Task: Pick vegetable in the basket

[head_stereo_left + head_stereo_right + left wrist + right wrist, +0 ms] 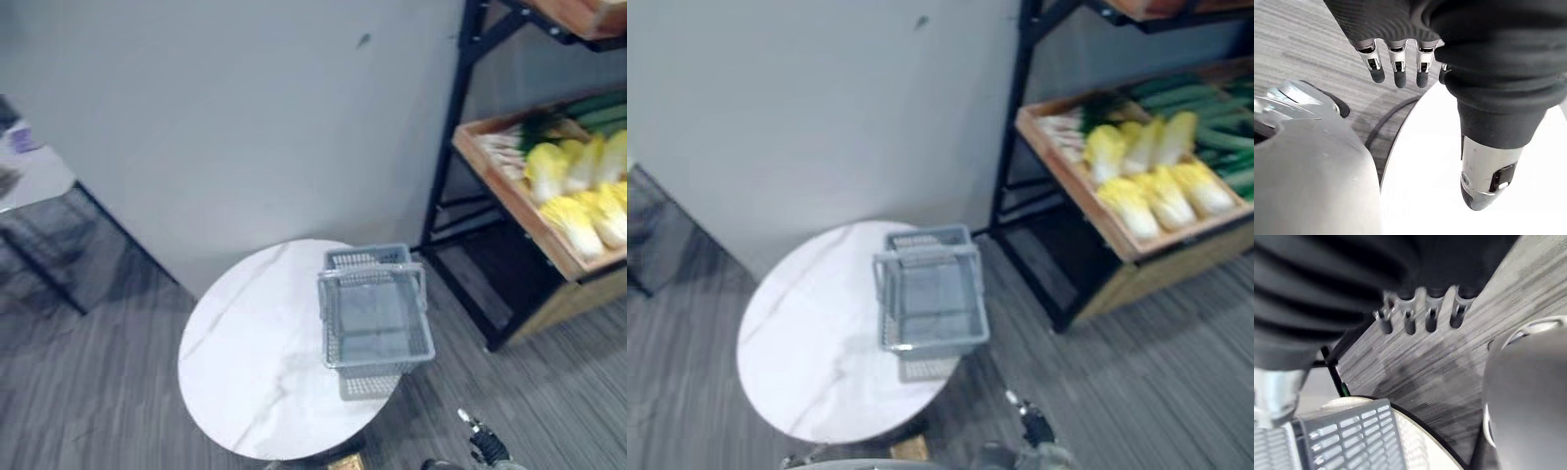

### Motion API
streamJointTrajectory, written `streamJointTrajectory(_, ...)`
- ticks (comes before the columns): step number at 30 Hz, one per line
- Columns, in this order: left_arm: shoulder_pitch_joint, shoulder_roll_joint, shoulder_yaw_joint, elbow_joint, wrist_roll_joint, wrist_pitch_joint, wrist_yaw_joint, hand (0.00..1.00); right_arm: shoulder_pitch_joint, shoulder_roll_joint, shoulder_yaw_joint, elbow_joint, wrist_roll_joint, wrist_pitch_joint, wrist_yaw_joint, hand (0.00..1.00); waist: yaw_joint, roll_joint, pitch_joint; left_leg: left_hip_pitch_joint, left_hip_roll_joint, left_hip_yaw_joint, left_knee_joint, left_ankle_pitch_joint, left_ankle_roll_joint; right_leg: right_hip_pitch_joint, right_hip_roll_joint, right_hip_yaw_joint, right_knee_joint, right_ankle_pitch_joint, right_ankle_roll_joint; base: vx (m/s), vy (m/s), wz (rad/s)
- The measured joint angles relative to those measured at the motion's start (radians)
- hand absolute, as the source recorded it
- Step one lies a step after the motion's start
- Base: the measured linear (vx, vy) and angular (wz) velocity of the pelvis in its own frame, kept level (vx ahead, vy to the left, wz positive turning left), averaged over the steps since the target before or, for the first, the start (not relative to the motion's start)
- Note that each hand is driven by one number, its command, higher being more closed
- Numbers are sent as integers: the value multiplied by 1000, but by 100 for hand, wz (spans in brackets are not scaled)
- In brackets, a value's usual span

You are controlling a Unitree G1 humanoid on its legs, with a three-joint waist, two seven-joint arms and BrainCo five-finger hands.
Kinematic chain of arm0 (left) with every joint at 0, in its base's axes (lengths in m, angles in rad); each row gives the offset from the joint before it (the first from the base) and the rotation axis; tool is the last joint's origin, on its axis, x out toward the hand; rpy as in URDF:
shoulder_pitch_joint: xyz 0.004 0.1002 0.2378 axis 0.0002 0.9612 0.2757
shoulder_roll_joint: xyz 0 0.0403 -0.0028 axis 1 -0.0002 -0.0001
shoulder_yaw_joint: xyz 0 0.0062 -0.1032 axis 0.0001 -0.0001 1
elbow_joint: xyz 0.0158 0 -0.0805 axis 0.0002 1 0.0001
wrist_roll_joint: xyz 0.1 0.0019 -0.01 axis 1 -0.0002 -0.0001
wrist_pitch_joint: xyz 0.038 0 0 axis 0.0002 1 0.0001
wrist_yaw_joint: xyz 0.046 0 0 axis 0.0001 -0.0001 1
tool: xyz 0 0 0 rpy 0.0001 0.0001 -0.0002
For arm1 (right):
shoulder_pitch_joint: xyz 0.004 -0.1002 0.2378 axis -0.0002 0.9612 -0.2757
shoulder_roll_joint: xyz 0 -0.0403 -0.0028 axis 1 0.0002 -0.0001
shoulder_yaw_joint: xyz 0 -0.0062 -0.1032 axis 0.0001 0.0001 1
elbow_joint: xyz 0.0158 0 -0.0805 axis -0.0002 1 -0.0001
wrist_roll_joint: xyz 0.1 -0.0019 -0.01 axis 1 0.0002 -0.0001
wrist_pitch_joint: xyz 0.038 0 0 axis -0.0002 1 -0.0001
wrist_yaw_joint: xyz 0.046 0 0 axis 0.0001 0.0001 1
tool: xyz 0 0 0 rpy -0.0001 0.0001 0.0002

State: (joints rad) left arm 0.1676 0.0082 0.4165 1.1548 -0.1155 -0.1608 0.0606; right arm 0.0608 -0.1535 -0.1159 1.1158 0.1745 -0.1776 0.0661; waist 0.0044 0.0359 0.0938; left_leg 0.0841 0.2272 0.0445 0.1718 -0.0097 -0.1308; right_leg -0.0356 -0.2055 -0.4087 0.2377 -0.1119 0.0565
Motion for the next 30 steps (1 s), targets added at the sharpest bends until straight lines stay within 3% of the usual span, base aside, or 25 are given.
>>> streamJointTrajectory(1,14,1,-9,0,-1,2,3,0,-5,-7,8,-8,2,-1,-7,0,1,-1,0,-14,-5,82,-1,-15,-21,29,-1,-21,-23,0,0,155,-146,92)
streamJointTrajectory(3,22,6,-19,-2,1,11,5,0,-22,-25,17,-67,2,0,-24,0,2,-1,0,-39,-32,161,-59,-8,-18,33,-2,-43,-35,0,0,73,-56,42)
streamJointTrajectory(4,26,6,-20,-1,1,12,10,0,-25,-39,28,-162,-2,0,-35,0,1,2,1,-72,-44,200,-95,62,-12,20,5,-52,-36,-1,1,29,-11,22)
streamJointTrajectory(5,26,10,-21,0,1,13,12,0,-25,-43,28,-212,-9,0,-39,0,-1,0,3,-80,-41,233,-97,61,-10,16,8,-54,-38,-1,1,0,27,26)
streamJointTrajectory(6,26,21,-30,-1,4,18,15,0,-24,-58,23,-327,-27,1,-49,0,-6,-9,9,-81,-45,248,-124,62,-9,11,15,-54,-52,3,7,-40,64,24)
streamJointTrajectory(8,24,29,-51,-3,12,18,24,0,-23,-77,-30,-533,-86,1,-90,0,-6,-1,12,-81,-45,249,-177,59,-5,-4,31,-54,-83,15,18,-75,79,18)
streamJointTrajectory(10,29,37,-79,-1,12,19,46,0,-33,-72,-96,-726,-139,-3,-171,0,-7,-3,16,-82,-40,256,-225,45,6,-16,50,-54,-112,35,25,-78,68,5)
streamJointTrajectory(13,47,53,-127,-1,24,19,70,0,-55,-86,-146,-1006,-337,-3,-294,0,-3,-11,18,-80,-57,275,-242,49,12,-13,50,-26,-145,67,34,-54,66,-15)
streamJointTrajectory(14,50,55,-150,-2,45,19,79,0,-78,-106,-142,-1116,-449,-5,-352,0,-7,-1,17,-80,-65,274,-246,50,14,-13,46,-21,-153,76,37,-16,49,-8)
streamJointTrajectory(16,50,57,-177,-2,59,18,85,0,-103,-133,-109,-1203,-538,-6,-389,0,-11,10,15,-73,-74,272,-265,57,22,-13,45,-21,-156,82,37,1,21,-1)
streamJointTrajectory(20,50,65,-186,-2,89,19,85,0,-187,-185,40,-1182,-609,-4,-381,0,-7,11,15,-75,-76,265,-270,61,20,-13,49,-29,-156,86,35,11,-3,3)
streamJointTrajectory(25,38,81,-224,-13,100,19,78,0,-529,-276,335,-806,-612,1,-281,0,33,11,52,-103,-77,218,-273,82,23,-15,47,-67,-153,88,32,-7,-12,22)
streamJointTrajectory(30,4,96,-244,-21,99,21,73,0,-855,-300,415,-438,-651,19,-246,0,90,6,133,-173,-78,190,-268,120,27,-77,47,-78,-148,111,11,-54,5,17)
